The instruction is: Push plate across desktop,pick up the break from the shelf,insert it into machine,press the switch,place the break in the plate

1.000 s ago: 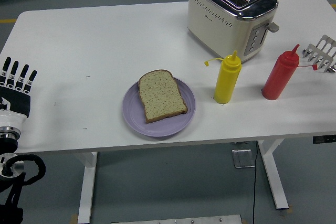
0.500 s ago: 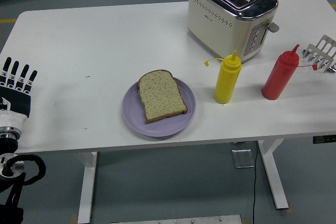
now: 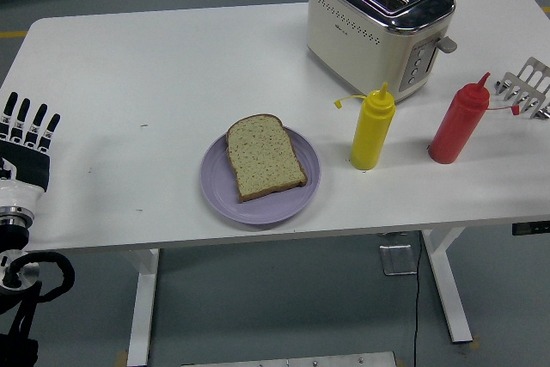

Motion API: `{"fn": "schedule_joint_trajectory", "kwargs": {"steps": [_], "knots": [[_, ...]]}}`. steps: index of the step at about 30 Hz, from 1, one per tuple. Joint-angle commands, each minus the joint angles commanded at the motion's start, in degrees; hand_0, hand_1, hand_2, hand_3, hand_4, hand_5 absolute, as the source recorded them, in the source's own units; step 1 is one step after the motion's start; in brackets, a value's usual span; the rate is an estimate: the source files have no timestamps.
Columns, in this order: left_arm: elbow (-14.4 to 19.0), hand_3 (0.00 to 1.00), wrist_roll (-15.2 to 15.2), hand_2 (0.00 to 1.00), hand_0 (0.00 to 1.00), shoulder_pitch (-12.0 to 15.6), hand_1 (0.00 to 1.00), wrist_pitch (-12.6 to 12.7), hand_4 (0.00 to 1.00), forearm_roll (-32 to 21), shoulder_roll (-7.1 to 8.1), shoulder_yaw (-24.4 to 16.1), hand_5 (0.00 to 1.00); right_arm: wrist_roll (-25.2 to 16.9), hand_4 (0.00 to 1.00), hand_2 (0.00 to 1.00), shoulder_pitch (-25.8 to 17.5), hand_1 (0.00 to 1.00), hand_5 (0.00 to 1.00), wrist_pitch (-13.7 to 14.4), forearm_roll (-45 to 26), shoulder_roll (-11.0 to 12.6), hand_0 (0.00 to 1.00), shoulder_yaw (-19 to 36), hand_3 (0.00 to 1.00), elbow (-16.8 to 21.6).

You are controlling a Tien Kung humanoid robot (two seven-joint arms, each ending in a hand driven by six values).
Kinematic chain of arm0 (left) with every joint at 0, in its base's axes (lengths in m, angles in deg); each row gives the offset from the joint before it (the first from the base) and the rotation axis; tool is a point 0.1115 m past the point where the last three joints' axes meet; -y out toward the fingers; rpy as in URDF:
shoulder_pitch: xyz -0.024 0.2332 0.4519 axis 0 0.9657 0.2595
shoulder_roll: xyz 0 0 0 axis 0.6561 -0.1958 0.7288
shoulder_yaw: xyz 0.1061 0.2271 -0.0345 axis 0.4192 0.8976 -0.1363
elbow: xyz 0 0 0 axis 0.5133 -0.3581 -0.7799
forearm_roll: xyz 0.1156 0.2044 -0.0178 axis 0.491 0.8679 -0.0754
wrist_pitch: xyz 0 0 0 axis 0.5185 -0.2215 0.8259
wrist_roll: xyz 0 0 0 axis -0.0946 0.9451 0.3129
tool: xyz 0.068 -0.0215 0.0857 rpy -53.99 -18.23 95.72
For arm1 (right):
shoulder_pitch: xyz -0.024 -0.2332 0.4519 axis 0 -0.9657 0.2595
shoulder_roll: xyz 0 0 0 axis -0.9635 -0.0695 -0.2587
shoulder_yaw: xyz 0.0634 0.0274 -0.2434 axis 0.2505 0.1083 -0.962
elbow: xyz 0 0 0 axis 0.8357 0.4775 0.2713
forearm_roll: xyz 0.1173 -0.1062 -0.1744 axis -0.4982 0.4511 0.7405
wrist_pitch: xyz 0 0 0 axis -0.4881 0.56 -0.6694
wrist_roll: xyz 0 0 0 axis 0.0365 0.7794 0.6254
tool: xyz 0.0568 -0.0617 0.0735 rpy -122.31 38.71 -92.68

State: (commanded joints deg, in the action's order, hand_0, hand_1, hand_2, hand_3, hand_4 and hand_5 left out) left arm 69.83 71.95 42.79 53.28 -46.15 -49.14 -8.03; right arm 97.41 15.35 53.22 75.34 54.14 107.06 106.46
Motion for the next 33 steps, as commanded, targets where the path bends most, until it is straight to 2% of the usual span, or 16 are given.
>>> {"fn": "schedule_joint_trajectory", "kwargs": {"steps": [4, 5, 10, 11, 17, 22, 23, 28, 29, 33], "knots": [[0.0, 0.862, 0.0, 0.955, 0.832, 0.05, 0.876, 0.0, 0.673, 0.0, 0.0, -0.01, 0.998, -0.01, 0.574, 0.773, -0.1, 0.769, 0.58, 0.35, -0.27, -0.01, 0.808, -0.07, 0.526, -0.04], [0.0, 0.862, 0.0, 0.955, 0.831, 0.06, 0.875, 0.0, 0.673, 0.0, 0.0, -0.01, 0.998, -0.04, 0.575, 0.798, -0.11, 0.772, 0.582, 0.55, -0.41, -0.03, 0.809, -0.1, 0.734, -0.06], [0.0, 0.862, 0.01, 0.955, 0.831, 0.07, 0.875, -0.02, 0.673, 0.01, -0.01, 0.06, 0.998, -0.18, 0.575, 0.798, -0.19, 0.772, 0.582, 1.15, -0.77, -0.1, 0.809, -0.21, 0.734, -0.12], [0.0, 0.863, 0.01, 0.955, 0.832, 0.08, 0.875, -0.02, 0.673, 0.01, -0.01, 0.08, 0.998, -0.21, 0.576, 0.815, -0.2, 0.774, 0.586, 1.25, -0.84, -0.12, 0.811, -0.23, 0.835, -0.13], [0.02, 0.862, 0.0, 0.955, 0.832, 0.07, 0.875, -0.03, 0.672, 0.0, 0.03, 0.07, 0.998, -0.27, 0.572, 0.817, -0.15, 0.774, 0.591, 1.51, -1.06, -0.14, 0.813, -0.09, 0.854, -0.16], [0.03, 0.862, -0.01, 0.955, 0.832, 0.02, 0.875, -0.04, 0.672, -0.01, 0.02, 0.11, 0.998, -0.22, 0.572, 0.817, 0.0, 0.774, 0.591, 1.44, -1.06, -0.17, 0.813, 0.09, 0.854, -0.16], [0.03, 0.862, -0.01, 0.955, 0.832, 0.02, 0.875, -0.04, 0.672, -0.01, 0.02, 0.13, 0.998, -0.2, 0.574, 0.818, 0.02, 0.774, 0.595, 1.38, -1.02, -0.16, 0.814, 0.13, 0.781, -0.16], [0.04, 0.862, -0.01, 0.955, 0.832, 0.02, 0.875, -0.04, 0.672, -0.01, -0.02, 0.08, 0.998, -0.08, 0.574, 0.818, 0.03, 0.774, 0.595, 0.92, -0.67, -0.13, 0.814, 0.33, 0.781, -0.18], [0.03, 0.862, -0.02, 0.955, 0.832, 0.02, 0.875, -0.04, 0.672, -0.02, -0.02, 0.07, 0.998, -0.07, 0.577, 0.806, 0.03, 0.775, 0.6, 0.84, -0.61, -0.13, 0.814, 0.35, 0.558, -0.19], [0.05, 0.862, -0.01, 0.955, 0.832, -0.04, 0.875, -0.04, 0.672, -0.01, -0.04, 0.04, 0.998, 0.08, 0.577, 0.806, 0.04, 0.775, 0.6, 0.15, -0.22, -0.12, 0.814, 0.43, 0.558, -0.17]]}}
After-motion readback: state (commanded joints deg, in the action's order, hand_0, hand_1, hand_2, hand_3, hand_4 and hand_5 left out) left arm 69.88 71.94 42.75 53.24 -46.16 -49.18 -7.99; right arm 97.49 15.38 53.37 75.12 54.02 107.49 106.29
